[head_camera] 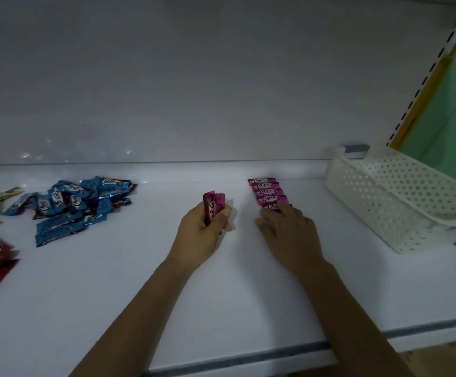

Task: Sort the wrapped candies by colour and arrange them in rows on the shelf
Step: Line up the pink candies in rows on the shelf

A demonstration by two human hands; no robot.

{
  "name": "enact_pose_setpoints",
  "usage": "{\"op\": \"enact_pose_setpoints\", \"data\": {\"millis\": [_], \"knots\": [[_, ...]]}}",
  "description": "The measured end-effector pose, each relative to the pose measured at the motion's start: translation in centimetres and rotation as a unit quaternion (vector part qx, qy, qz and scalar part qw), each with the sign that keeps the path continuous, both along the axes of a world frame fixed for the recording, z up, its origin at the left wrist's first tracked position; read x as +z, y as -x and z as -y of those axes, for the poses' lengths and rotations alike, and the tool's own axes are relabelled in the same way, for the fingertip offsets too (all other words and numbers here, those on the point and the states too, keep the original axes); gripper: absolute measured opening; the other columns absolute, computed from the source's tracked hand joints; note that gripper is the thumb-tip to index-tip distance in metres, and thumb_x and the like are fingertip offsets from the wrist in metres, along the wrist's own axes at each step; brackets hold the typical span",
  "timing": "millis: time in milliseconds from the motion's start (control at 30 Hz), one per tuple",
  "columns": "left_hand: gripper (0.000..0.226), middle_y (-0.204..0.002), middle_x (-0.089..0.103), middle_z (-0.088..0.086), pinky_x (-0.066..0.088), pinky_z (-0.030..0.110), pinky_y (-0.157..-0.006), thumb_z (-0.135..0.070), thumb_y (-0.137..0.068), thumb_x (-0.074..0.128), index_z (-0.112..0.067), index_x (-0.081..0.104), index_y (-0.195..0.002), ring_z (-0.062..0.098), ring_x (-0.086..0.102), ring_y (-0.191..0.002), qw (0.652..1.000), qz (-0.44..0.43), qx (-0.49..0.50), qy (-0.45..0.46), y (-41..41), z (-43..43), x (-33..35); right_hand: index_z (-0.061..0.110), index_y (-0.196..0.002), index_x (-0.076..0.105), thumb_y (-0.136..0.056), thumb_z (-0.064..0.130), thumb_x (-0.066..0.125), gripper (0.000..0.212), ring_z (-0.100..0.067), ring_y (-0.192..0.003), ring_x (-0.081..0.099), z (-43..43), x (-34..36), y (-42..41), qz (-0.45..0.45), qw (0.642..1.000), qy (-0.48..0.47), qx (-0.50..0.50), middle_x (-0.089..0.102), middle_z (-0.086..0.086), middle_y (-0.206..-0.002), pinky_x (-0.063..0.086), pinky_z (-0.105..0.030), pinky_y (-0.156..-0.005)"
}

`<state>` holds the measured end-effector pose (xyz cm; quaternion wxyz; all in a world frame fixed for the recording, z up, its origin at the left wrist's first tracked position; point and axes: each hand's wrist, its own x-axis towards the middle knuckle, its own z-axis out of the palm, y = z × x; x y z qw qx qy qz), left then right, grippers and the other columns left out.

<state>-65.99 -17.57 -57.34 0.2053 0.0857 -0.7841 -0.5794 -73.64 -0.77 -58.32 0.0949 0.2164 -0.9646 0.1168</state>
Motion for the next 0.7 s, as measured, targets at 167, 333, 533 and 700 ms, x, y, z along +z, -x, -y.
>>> {"op": "enact_pose_setpoints", "data": {"millis": [167, 333, 533, 700], "knots": [[0.021, -0.057, 0.063, -0.021, 0.04, 0.012, -0.049, -0.026, -0.096, 0.055, -0.017, 0.063, -0.079, 0.001, 0.049, -0.044, 1.0, 0.001, -0.002, 0.001, -0.1, -0.1, 0.2, 0.032, -0.135, 0.048, -0.097, 0.05, 0.034, 0.044, -0.019, -0.134, 0.033, 0.0, 0.1, -0.1, 0.003, 1.0, 0.008, 0.002, 0.038, 0.002, -0.147, 0.024, -0.033, -0.107], [0.026, -0.057, 0.065, -0.016, 0.042, 0.016, -0.05, -0.025, -0.093, 0.059, -0.008, 0.069, -0.077, 0.008, 0.049, -0.044, 1.0, 0.005, -0.007, 0.002, -0.2, -0.1, 0.3, 0.024, -0.12, 0.063, -0.093, 0.046, 0.045, 0.039, -0.017, -0.119, 0.049, 0.4, 0.3, -0.2, -0.054, 0.987, 0.147, 0.024, 0.058, 0.001, -0.127, 0.033, -0.032, -0.1], [0.016, -0.045, 0.057, -0.013, 0.035, 0.017, -0.05, -0.014, -0.089, 0.065, -0.016, 0.068, -0.074, 0.0, 0.046, -0.041, 0.994, 0.006, -0.108, 0.017, -0.6, -0.3, 0.5, 0.027, -0.093, 0.07, -0.088, 0.021, 0.064, 0.01, -0.003, -0.078, 0.062, 2.1, 2.1, -2.2, 0.19, 0.869, 0.431, 0.154, 0.068, 0.014, -0.079, 0.047, -0.017, -0.071], [0.036, -0.041, 0.048, -0.006, 0.031, 0.017, -0.041, -0.036, -0.089, 0.055, -0.009, 0.069, -0.07, 0.008, 0.037, -0.034, 0.992, 0.021, -0.112, -0.061, -0.6, -0.2, 0.7, 0.012, -0.081, 0.064, -0.092, 0.009, 0.057, 0.014, -0.012, -0.045, 0.045, 1.1, 2.7, -1.8, 0.239, 0.781, 0.57, 0.092, 0.056, 0.001, -0.054, 0.039, -0.022, -0.047]]}}
